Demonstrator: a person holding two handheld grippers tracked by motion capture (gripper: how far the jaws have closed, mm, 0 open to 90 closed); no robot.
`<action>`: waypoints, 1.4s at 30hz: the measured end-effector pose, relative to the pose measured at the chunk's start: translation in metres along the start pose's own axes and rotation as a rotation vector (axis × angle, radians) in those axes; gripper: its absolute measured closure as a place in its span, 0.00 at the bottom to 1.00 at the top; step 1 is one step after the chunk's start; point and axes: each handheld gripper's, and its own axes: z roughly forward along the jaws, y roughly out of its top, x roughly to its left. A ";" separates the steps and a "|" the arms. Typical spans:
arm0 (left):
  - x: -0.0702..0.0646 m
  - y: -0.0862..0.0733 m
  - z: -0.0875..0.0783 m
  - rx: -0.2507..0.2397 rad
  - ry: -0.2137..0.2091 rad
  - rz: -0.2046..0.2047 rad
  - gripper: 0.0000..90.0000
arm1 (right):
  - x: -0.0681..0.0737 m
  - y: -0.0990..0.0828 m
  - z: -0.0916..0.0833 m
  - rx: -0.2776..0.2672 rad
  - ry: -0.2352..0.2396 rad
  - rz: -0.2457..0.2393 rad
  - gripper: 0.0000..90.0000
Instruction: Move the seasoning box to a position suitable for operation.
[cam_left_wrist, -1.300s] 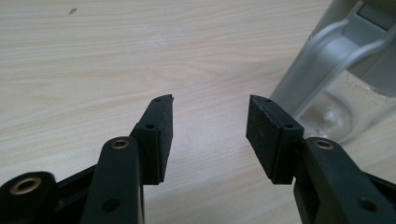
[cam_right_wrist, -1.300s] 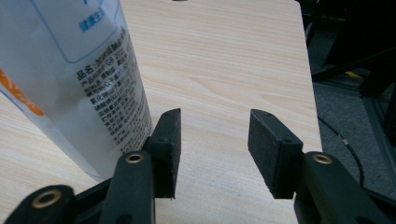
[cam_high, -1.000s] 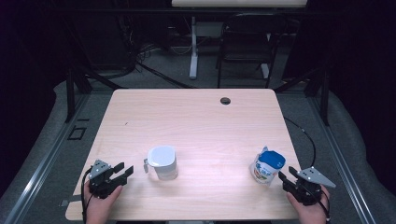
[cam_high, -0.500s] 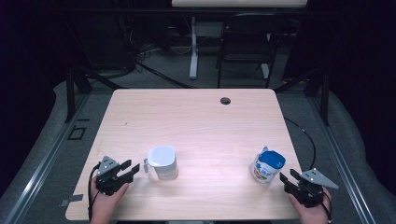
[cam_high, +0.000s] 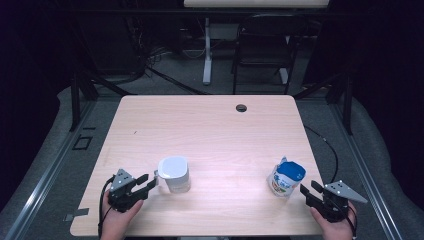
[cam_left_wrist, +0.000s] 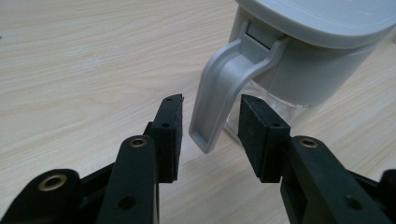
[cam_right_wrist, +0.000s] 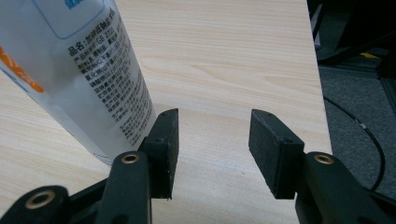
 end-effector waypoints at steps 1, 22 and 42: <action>0.000 0.000 0.000 0.000 0.000 0.000 0.68 | 0.000 0.000 0.000 0.000 0.000 0.000 0.59; 0.006 0.015 0.029 0.041 -0.037 0.029 0.70 | 0.000 -0.003 0.000 0.007 -0.008 0.006 0.58; -0.004 0.012 0.026 0.031 0.011 0.070 0.77 | 0.000 -0.003 -0.002 0.002 -0.012 0.003 0.59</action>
